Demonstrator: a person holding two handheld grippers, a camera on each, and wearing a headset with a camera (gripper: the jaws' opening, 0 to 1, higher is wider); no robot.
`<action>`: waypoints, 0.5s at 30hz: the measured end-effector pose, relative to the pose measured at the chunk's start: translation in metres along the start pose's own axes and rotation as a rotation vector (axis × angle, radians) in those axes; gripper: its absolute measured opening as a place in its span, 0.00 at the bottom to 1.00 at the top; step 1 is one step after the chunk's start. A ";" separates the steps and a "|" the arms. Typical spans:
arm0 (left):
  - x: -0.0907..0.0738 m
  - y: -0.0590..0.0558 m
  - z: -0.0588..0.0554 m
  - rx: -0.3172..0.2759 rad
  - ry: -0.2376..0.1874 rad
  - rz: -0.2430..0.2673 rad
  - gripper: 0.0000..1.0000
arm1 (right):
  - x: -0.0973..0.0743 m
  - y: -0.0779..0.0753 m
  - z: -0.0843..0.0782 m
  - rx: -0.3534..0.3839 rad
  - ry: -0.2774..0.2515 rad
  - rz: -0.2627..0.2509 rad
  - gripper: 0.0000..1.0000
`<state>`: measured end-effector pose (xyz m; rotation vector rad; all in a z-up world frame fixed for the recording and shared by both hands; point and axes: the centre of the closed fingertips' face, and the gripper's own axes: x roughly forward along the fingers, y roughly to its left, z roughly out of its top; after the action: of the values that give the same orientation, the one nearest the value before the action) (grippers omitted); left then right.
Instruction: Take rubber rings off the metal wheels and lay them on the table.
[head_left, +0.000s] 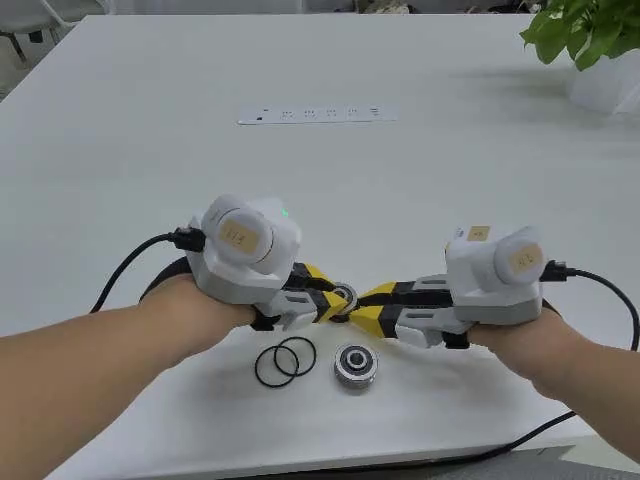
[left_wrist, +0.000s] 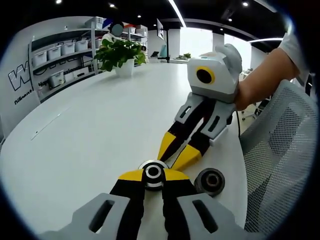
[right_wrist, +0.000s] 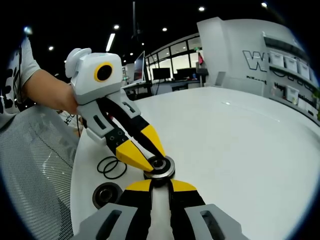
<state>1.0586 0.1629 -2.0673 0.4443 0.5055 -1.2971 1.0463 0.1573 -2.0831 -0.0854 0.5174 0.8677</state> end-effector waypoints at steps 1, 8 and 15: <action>0.000 0.000 0.000 0.000 0.000 0.000 0.08 | 0.000 0.000 0.000 0.003 0.001 -0.002 0.07; 0.000 -0.001 0.000 0.000 -0.001 0.002 0.08 | -0.001 -0.002 -0.001 0.022 -0.001 -0.012 0.02; 0.000 0.000 0.000 0.000 0.005 0.008 0.08 | -0.003 -0.003 -0.001 0.071 -0.011 -0.025 0.00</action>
<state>1.0582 0.1629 -2.0672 0.4495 0.5072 -1.2888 1.0466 0.1534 -2.0826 -0.0228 0.5355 0.8239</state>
